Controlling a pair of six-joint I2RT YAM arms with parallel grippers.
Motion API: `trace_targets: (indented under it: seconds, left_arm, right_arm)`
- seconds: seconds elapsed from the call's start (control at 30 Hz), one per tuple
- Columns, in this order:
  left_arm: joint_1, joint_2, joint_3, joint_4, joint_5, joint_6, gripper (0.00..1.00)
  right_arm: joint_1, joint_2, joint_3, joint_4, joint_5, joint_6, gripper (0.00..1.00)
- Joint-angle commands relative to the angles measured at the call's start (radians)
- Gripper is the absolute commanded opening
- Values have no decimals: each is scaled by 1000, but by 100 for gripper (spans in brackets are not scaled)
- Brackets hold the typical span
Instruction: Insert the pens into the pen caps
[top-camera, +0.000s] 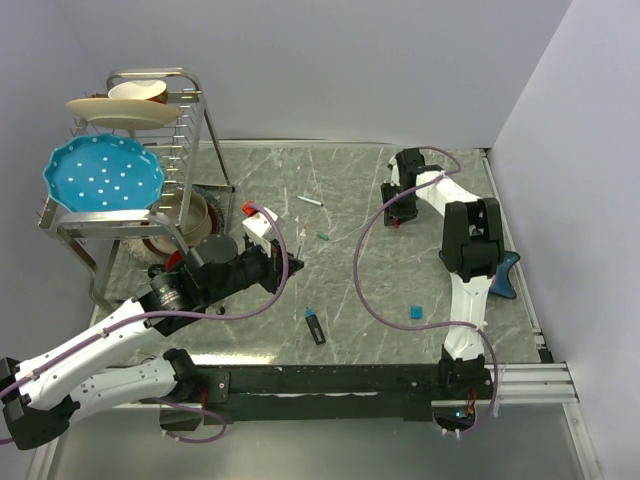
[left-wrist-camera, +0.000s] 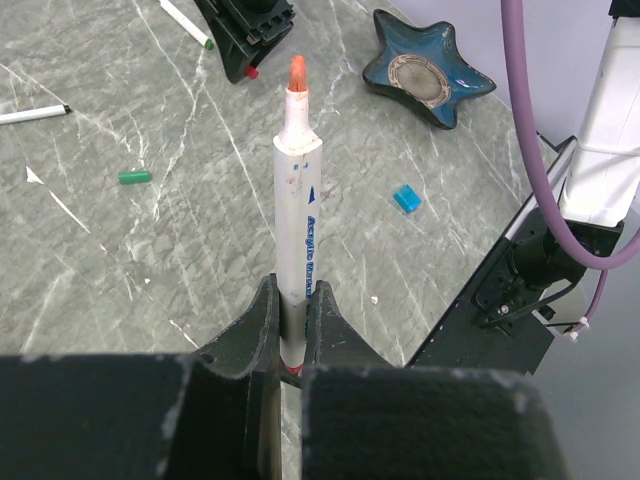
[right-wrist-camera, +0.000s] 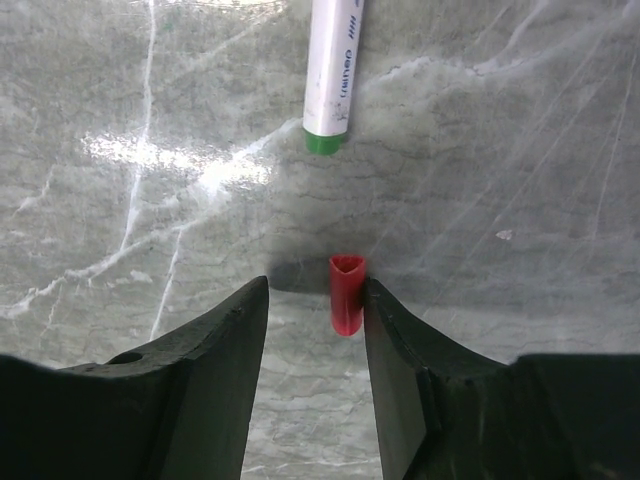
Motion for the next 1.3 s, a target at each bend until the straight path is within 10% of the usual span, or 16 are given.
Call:
trace_targets:
  seconds: [0.0,1.27]
  left_arm:
    - [-4,-17,8,23,9,16,1]
    - [-4,-27,5,24,14,13,1]
  right_arm:
    - [45,-8,7,16,-19,-28,50]
    - [246,-31,-53,38,-154,-256,59]
